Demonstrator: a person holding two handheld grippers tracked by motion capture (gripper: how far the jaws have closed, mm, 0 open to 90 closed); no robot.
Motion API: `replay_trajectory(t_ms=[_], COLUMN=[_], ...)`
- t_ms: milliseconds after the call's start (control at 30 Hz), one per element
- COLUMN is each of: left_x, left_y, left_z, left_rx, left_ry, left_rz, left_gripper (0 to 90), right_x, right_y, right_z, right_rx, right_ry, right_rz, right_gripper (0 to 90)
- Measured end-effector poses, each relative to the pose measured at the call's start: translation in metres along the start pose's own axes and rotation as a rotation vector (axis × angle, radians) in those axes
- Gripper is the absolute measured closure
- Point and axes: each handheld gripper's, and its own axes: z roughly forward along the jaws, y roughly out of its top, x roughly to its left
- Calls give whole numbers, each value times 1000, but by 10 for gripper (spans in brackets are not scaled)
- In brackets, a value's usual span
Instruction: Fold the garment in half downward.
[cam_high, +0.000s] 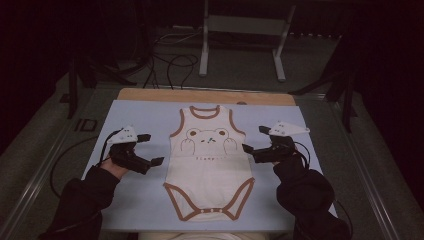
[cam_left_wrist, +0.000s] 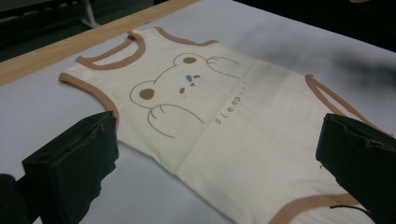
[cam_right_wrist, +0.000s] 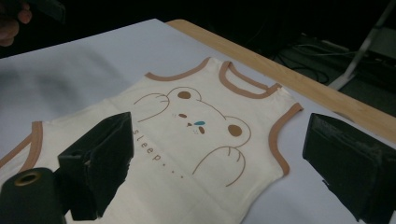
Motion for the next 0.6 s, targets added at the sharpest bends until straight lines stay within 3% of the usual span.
replay_trajectory(t_ms=[400,600], left_x=[14,17], left_y=[3,3], left_z=[30,44], left_rx=[41,66], left_ry=[38,65], left_rz=[-27,-28], left_gripper=[1,2], right_x=[-9,-15], right_y=[-3,-10], right_z=[30,43], right_rx=[24,53], right_ry=[10,-14], right_rz=[37,56], right_gripper=[88,88])
